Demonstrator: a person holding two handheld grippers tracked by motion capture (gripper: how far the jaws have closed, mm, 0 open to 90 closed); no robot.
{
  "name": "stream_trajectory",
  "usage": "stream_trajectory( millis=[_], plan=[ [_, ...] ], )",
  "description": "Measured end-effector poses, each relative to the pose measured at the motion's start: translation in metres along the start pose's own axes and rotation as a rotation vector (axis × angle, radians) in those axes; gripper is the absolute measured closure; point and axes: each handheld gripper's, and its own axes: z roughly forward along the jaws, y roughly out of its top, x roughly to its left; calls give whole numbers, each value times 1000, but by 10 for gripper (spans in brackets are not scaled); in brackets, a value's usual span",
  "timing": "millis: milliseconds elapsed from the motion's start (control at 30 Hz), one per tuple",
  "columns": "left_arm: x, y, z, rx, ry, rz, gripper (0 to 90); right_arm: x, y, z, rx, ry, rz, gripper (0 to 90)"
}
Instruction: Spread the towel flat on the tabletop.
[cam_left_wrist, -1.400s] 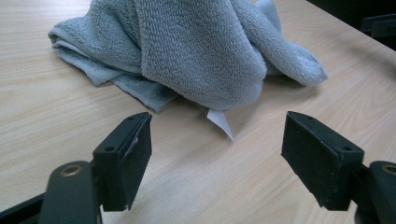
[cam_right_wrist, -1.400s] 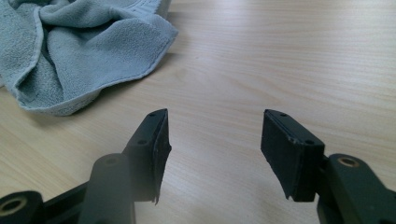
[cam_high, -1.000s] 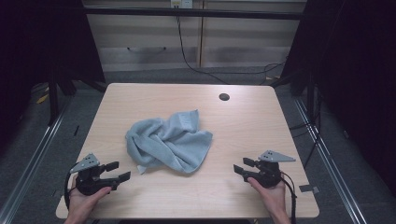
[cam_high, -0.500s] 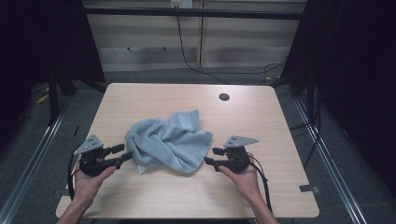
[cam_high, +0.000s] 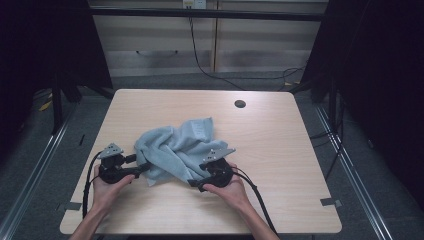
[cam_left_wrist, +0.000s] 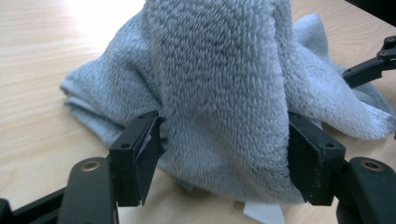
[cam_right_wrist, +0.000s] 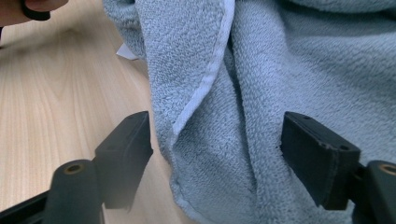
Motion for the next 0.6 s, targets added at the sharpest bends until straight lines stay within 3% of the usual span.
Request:
stream_trajectory(
  millis=[100,233,433,500,600],
  plan=[
    [-3,-8,-10,-6,-11,-1,324,1,-3,2,6,-9,-10,241],
    [-6,-11,-7,11,-26,20,339,1,-6,3,20,-29,-16,293],
    [-8,-13,6,67,-16,65,671,1,-9,5,28,-55,-41,514],
    [-7,-12,5,60,-28,49,762,0,-9,4,30,-78,-40,639],
    [-6,-9,0,22,-57,35,802,-3,-10,0,16,-80,-13,742]
  ],
)
